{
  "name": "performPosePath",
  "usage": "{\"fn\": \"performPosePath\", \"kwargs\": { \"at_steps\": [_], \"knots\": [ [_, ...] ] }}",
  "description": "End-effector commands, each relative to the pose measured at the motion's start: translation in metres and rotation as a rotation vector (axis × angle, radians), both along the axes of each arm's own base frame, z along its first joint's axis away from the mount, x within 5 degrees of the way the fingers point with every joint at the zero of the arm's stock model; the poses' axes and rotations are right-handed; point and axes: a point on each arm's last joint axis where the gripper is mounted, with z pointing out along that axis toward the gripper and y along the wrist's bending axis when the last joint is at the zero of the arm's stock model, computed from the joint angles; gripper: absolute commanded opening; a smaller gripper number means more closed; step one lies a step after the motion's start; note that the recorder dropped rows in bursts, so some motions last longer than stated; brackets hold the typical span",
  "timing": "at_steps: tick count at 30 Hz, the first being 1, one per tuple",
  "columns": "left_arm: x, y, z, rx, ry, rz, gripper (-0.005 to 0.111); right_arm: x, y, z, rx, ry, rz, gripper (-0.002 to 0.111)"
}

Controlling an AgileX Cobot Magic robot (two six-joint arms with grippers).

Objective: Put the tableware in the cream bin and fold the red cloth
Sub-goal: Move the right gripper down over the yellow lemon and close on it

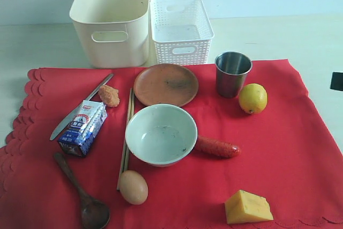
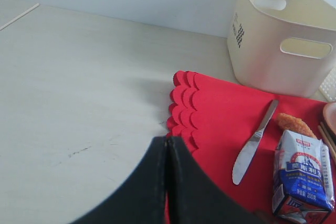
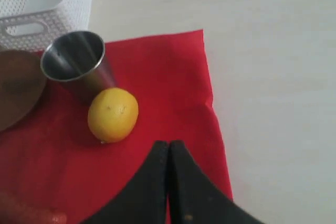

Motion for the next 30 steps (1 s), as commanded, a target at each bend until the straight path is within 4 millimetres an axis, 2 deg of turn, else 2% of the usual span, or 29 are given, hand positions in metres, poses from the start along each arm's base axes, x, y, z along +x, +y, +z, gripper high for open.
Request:
{"fn": "performPosePath", "kwargs": {
  "at_steps": [1, 4, 9, 12, 21, 27, 30],
  "knots": [
    [0.000, 0.000, 0.000, 0.008, -0.008, -0.008, 0.000, 0.021, 0.007, -0.006, 0.014, 0.127, 0.052, 0.002],
    [0.000, 0.000, 0.000, 0.008, -0.008, -0.008, 0.000, 0.035, 0.013, -0.010, 0.037, 0.191, 0.104, 0.014],
    [0.000, 0.000, 0.000, 0.008, -0.008, -0.008, 0.000, 0.060, 0.022, -0.021, 0.055, 0.278, 0.186, 0.046],
    [0.000, 0.000, 0.000, 0.008, -0.008, -0.008, 0.000, 0.075, 0.025, -0.028, 0.056, 0.325, 0.201, 0.056],
    [0.000, 0.000, 0.000, 0.008, -0.008, -0.008, 0.000, 0.112, 0.032, -0.047, 0.040, 0.395, 0.232, 0.070],
    [0.000, 0.000, 0.000, 0.008, -0.008, -0.008, 0.000, 0.128, 0.060, -0.061, 0.001, 0.425, 0.339, 0.081],
    [0.000, 0.000, 0.000, 0.008, -0.008, -0.008, 0.000, 0.136, 0.064, -0.069, 0.010, 0.433, 0.316, 0.082]
  ]
}}
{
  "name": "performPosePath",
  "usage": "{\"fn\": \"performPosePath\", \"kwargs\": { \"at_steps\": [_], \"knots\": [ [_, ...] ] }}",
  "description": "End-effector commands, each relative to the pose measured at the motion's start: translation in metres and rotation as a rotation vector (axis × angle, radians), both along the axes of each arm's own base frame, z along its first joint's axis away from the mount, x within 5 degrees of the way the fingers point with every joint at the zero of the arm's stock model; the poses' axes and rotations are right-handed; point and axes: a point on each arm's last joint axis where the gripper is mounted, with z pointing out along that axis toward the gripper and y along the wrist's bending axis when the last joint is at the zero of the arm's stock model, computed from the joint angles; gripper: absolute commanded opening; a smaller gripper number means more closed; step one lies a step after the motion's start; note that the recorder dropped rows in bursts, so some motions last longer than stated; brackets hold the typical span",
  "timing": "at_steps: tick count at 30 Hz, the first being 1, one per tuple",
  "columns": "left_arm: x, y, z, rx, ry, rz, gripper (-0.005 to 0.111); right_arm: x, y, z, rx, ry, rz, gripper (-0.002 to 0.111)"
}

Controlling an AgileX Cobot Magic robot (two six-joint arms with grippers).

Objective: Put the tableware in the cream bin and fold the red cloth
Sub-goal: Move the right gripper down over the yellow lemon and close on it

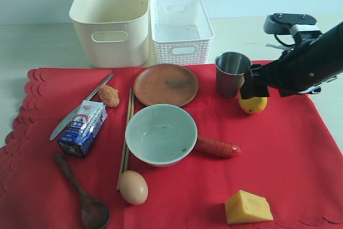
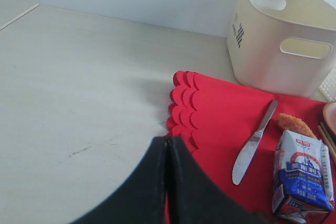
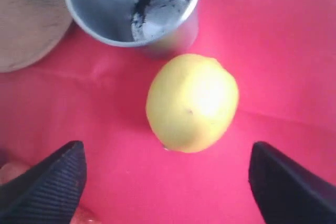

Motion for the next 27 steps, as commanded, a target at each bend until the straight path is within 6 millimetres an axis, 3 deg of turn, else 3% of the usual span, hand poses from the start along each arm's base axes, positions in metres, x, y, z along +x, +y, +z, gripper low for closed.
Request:
{"fn": "performPosePath", "kwargs": {
  "at_steps": [1, 11, 21, 24, 27],
  "knots": [
    [0.000, 0.000, 0.000, 0.008, -0.008, -0.008, 0.000, 0.014, 0.007, -0.010, 0.003, 0.007, -0.020, 0.082],
    [0.000, 0.000, 0.000, 0.008, -0.008, -0.008, 0.000, 0.034, 0.006, -0.023, -0.049, 0.027, -0.053, 0.082],
    [0.000, 0.000, 0.000, 0.008, -0.008, -0.008, 0.000, 0.039, 0.005, -0.040, -0.076, 0.065, -0.062, 0.079],
    [0.000, 0.000, 0.000, 0.008, -0.008, -0.008, 0.000, 0.039, 0.005, -0.047, -0.079, 0.082, -0.068, 0.067],
    [0.000, 0.000, 0.000, 0.008, -0.008, -0.008, 0.000, 0.038, 0.005, -0.058, -0.082, 0.133, -0.073, 0.044]
  ]
}}
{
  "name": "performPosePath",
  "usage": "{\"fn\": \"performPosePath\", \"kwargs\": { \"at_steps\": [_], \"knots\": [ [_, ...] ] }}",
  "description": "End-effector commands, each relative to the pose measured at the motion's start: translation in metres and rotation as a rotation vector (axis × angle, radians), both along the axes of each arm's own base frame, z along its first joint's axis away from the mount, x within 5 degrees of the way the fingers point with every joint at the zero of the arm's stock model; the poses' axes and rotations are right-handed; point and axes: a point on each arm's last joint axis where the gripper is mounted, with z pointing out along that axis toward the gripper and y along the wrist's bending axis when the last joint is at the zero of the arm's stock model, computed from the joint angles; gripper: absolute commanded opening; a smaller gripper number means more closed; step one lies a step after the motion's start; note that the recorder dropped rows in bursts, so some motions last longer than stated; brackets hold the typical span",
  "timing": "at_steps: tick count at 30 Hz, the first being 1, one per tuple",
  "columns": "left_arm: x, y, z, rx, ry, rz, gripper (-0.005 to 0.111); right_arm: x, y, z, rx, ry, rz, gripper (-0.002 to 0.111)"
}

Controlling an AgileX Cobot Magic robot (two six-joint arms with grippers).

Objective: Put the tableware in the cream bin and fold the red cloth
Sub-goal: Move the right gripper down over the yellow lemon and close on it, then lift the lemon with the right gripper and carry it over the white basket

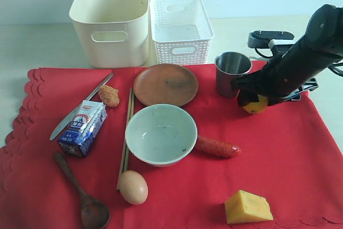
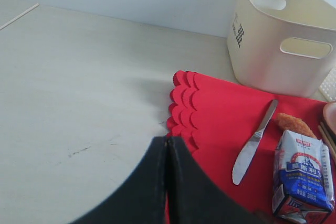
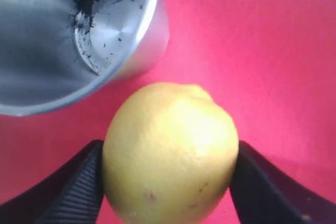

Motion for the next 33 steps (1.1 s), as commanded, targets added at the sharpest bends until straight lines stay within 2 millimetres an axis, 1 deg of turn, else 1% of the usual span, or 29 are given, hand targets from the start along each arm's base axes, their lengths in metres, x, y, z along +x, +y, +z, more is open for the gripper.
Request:
{"fn": "performPosePath", "kwargs": {
  "at_steps": [1, 2, 4, 7, 10, 22, 29, 33],
  "knots": [
    [0.000, 0.000, 0.000, 0.008, -0.008, -0.008, 0.000, 0.000, 0.000, -0.007, -0.007, 0.034, 0.005, 0.033],
    [0.000, 0.000, 0.000, 0.008, -0.008, -0.008, 0.000, -0.002, 0.000, -0.004, -0.005, 0.040, 0.008, 0.021],
    [0.000, 0.000, 0.000, 0.008, -0.008, -0.008, 0.000, -0.005, 0.000, 0.005, 0.002, 0.045, 0.018, 0.000],
    [0.000, 0.000, 0.000, 0.008, -0.008, -0.008, 0.000, -0.012, -0.001, 0.028, -0.001, 0.034, 0.052, 0.000],
    [0.000, 0.000, 0.000, 0.008, -0.008, -0.008, 0.000, -0.017, -0.003, 0.045, -0.013, 0.015, 0.080, 0.000],
    [0.000, 0.000, 0.000, 0.008, -0.008, -0.008, 0.000, -0.047, -0.007, 0.102, -0.005, -0.016, 0.132, 0.000],
    [0.000, 0.000, 0.000, 0.008, -0.008, -0.008, 0.000, -0.063, -0.003, 0.139, 0.116, -0.122, 0.089, 0.000],
    [0.000, 0.000, 0.000, 0.008, -0.008, -0.008, 0.000, -0.069, 0.001, 0.153, 0.175, -0.171, 0.104, 0.000]
  ]
}}
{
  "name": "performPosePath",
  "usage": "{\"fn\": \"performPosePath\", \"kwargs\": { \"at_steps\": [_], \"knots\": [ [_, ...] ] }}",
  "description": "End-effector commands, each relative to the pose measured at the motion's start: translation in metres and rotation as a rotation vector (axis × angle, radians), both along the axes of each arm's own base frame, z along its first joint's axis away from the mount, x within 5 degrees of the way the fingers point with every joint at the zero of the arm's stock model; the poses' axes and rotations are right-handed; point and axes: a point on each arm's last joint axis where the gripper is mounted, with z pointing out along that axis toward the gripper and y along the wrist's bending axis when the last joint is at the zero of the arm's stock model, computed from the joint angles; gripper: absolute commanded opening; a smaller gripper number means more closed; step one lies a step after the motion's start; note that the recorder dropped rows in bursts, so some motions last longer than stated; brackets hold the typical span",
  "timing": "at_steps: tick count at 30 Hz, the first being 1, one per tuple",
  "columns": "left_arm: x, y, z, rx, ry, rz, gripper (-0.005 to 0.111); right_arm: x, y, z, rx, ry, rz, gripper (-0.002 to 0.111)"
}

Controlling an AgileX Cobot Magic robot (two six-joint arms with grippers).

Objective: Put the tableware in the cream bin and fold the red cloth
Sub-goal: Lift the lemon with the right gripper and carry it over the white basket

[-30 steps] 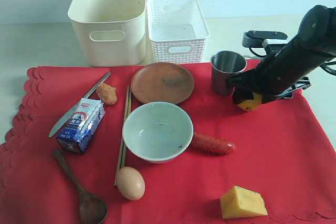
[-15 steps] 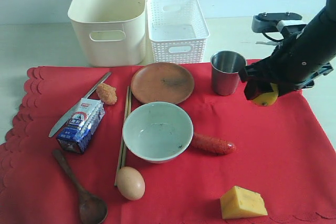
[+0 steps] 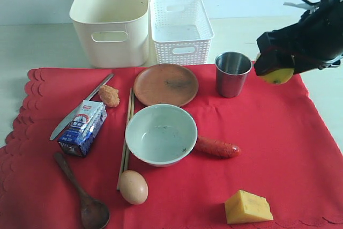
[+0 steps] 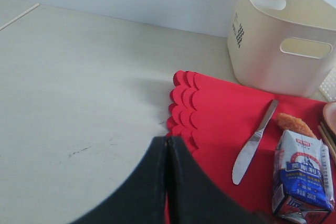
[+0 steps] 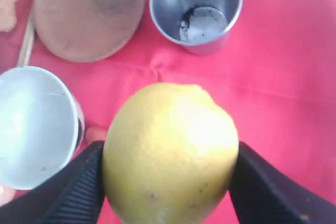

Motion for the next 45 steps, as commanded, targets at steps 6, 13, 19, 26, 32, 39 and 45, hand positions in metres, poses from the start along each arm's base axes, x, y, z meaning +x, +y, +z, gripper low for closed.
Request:
{"fn": "performPosePath", "kwargs": {
  "at_steps": [6, 13, 19, 26, 32, 39, 45],
  "knots": [
    [0.000, 0.000, 0.000, 0.008, -0.008, -0.008, 0.000, 0.001, 0.010, 0.031, 0.111, -0.138, 0.056, 0.000],
    [0.000, 0.000, 0.000, 0.008, -0.008, -0.008, 0.000, 0.035, 0.033, 0.043, 0.097, -0.207, 0.153, 0.000],
    [0.000, 0.000, 0.000, 0.008, -0.008, -0.008, 0.000, 0.073, 0.068, 0.034, 0.091, -0.218, 0.221, 0.000],
    [0.000, 0.000, 0.000, 0.008, -0.008, -0.008, 0.000, 0.117, 0.106, 0.014, 0.046, -0.262, 0.281, 0.000],
    [0.000, 0.000, 0.000, 0.008, -0.008, -0.008, 0.000, 0.150, 0.120, 0.003, 0.043, -0.287, 0.263, 0.000],
    [0.000, 0.000, 0.000, 0.008, -0.008, -0.008, 0.000, 0.181, 0.127, -0.014, -0.008, -0.310, 0.228, 0.000],
    [0.000, 0.000, 0.000, 0.008, -0.008, -0.008, 0.000, 0.194, 0.130, -0.034, -0.038, -0.319, 0.229, 0.000]
  ]
}}
